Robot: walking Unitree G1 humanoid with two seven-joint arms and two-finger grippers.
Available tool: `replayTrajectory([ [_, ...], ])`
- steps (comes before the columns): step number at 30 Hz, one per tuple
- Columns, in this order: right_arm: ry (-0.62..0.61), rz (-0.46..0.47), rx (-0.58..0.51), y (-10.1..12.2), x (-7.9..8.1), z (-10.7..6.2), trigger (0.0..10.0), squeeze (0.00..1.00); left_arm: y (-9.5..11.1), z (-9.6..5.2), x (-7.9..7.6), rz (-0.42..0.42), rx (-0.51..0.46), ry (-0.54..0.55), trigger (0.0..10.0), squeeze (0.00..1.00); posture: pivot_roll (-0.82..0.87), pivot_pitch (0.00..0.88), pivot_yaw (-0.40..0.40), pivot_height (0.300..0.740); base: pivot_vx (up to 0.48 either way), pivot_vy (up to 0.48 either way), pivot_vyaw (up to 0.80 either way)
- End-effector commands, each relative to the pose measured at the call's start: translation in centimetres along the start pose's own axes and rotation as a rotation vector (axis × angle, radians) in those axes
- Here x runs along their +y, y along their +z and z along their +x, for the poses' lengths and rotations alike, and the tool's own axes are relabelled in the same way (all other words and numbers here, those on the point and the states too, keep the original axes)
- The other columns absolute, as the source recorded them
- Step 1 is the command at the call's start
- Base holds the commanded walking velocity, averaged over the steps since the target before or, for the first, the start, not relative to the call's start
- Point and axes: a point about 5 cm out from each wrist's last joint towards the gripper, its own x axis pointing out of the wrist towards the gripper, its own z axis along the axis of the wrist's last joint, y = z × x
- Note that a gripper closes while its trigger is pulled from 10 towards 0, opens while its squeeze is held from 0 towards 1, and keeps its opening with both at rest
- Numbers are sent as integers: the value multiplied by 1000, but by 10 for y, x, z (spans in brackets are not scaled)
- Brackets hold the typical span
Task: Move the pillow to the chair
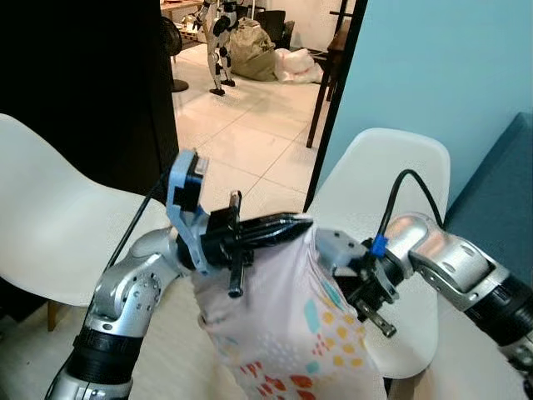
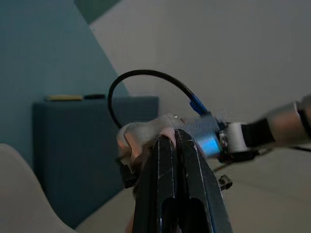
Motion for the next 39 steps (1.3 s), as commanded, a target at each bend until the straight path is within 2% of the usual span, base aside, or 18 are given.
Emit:
replayTrajectory([
  [1,-29,-10,-105,8,-1,-10,0,0,12,8,0,47,-72,-3,0,0,2,0,-52,740,0,0,0],
  [5,-43,0,-110,6,0,-13,0,0,15,8,5,64,-101,42,0,0,2,0,-51,740,0,0,0],
  [9,-126,27,65,-17,-3,-13,0,0,24,7,13,91,-159,113,0,0,2,0,-50,740,0,0,0],
  [12,-166,15,12,-12,-6,-18,0,0,27,7,16,101,-177,132,0,0,5,0,-50,740,0,0,0],
  [13,-204,-7,-62,-2,-8,-24,10000,0,28,7,17,102,-185,137,0,0,7,0,-50,740,0,0,0],
  [14,-228,-21,-118,5,-10,-30,10000,0,28,7,17,102,-189,141,0,0,7,0,-50,740,0,0,0],
  [17,-243,-30,-150,9,-11,-33,10000,0,28,7,17,101,-192,143,0,0,7,0,-50,740,0,0,0],
  [18,-309,-68,-290,20,-12,-51,10000,0,28,8,16,97,-197,140,0,0,11,0,-51,740,0,0,0],
  [20,-309,-68,-290,20,-12,-51,10000,0,28,8,16,97,-197,140,0,0,11,0,-51,740,0,0,0],
  [22,-409,-118,-423,32,-17,-66,10000,0,27,8,15,90,-198,134,0,0,10,0,-51,740,0,0,0],
  [25,-445,-133,-453,36,-19,-69,10000,0,26,8,14,87,-199,133,0,0,10,0,-51,740,0,0,0],
  [26,-472,-142,-448,37,-22,-68,10000,1000,26,8,14,84,-197,129,0,0,9,0,-49,740,0,0,0],
  [27,-472,-142,-448,37,-22,-68,10000,1000,26,8,14,84,-197,129,0,0,9,0,-49,740,0,0,0],
  [29,-511,-177,-207,22,-29,-49,10000,1000,24,10,13,76,-196,119,0,0,10,0,-51,740,0,0,0],
  [34,-542,-225,-43,15,-33,-40,10000,1000,24,10,12,73,-196,112,0,0,11,0,-51,740,0,0,0],
  [37,-567,-242,0,14,-36,-40,10000,1000,23,10,12,73,-195,110,0,0,12,0,-51,740,0,0,0],
  [38,-657,-302,110,11,-44,-41,10000,1000,23,10,11,71,-197,107,0,0,12,0,-51,740,0,0,0],
  [39,-687,-324,140,10,-47,-42,10000,1000,23,10,11,70,-197,106,0,0,12,0,-51,740,0,0,0],
])
